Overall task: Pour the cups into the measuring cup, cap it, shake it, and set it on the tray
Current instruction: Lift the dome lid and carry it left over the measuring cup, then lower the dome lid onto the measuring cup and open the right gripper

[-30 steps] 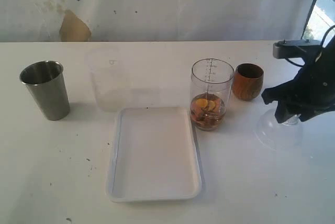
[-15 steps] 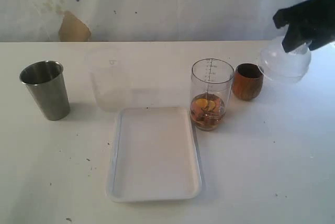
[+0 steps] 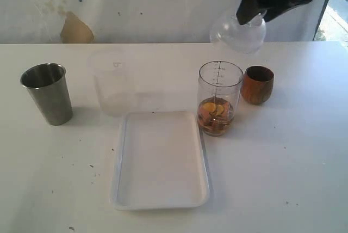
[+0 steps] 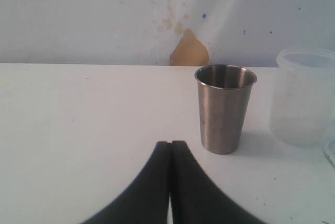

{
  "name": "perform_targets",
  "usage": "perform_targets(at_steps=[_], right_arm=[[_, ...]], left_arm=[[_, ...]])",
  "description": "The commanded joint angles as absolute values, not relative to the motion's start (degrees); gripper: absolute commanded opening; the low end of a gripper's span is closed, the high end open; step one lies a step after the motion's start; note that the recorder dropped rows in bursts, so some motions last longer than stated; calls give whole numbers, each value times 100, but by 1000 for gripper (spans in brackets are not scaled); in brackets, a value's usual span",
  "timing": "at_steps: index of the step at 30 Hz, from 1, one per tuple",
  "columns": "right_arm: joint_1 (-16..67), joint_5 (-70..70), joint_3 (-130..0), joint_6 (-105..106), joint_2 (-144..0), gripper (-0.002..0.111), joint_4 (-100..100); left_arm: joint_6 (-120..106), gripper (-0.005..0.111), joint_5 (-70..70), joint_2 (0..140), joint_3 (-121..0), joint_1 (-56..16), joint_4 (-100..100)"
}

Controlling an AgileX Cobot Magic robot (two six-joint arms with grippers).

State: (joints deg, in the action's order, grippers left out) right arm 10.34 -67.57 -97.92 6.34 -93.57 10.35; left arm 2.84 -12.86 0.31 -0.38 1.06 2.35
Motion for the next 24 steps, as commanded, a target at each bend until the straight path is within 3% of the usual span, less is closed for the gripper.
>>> perform_targets(at_steps=[1, 24], right_arm=[[1256, -6996, -10099, 578, -9825, 0, 977], [1265, -6996, -10203, 265, -10550, 0, 849]], left_arm=[[267, 0, -1294, 0, 0, 100, 196], [267, 0, -1294, 0, 0, 100, 196]])
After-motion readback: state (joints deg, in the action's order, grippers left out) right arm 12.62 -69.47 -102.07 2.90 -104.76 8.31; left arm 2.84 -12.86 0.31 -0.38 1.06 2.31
